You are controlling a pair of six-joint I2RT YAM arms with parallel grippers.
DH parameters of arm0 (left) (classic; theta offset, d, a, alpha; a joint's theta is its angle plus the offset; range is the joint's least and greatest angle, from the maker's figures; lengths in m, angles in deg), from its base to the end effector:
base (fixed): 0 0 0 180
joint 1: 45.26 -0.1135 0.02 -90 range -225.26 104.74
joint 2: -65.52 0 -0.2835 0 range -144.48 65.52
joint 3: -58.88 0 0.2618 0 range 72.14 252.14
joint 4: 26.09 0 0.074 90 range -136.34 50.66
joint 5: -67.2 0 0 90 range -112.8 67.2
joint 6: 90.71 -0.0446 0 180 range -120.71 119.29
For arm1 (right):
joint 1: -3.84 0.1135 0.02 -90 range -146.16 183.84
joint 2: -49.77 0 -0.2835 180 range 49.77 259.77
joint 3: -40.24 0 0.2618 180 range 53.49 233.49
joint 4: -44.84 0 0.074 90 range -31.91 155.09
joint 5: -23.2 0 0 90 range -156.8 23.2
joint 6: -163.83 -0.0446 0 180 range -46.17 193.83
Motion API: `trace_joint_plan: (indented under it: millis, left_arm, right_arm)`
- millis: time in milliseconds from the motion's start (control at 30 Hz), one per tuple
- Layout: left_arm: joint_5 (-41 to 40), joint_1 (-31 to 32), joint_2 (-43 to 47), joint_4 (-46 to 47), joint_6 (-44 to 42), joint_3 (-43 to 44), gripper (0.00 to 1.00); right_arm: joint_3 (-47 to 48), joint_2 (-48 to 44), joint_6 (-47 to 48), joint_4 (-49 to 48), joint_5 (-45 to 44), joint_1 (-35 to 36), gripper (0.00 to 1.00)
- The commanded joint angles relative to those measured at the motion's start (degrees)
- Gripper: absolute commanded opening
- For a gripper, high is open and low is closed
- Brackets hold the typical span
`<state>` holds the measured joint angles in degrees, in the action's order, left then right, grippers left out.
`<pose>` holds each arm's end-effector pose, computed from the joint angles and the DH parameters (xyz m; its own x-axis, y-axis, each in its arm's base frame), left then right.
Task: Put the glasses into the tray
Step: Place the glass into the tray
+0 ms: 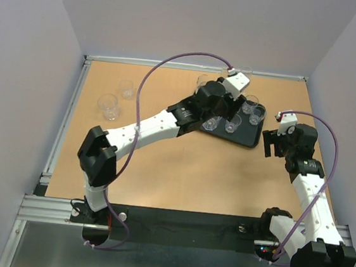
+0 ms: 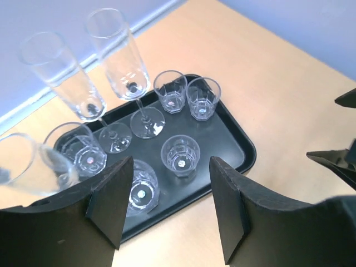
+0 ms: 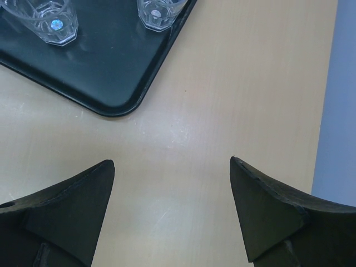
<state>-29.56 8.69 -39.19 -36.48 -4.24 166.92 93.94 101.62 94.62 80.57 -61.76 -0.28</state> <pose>0.2813 -0.3775 0.3884 -0.0270 0.1410 -0.9896 0.7372 0.6714 0.0755 0.2046 -0.0108 0.2789 -0.5194 -0.3171 -0.7935 -0.1985 0.9480 -0.2489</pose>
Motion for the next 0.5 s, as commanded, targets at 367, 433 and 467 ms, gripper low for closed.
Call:
trace_joint_plan:
  millis: [367,433,467]
  left_arm:
    - [-5.8,-10.9,32.8,7.5,9.2,-32.6,0.80]
    - [-6.6,-14.2,36.7,7.7,10.2,-35.5,0.84]
    - [-6.8,-15.4,38.6,7.6,11.3,-36.2,0.85]
  right_arm:
    - [-0.3,-0.8,1.1,-1.8,5.2,-0.5,0.89]
    - [-0.2,-0.6,1.1,-1.8,5.3,-0.5,0.89]
    - [-0.2,-0.4,1.0,-1.7,5.4,-0.5,0.89]
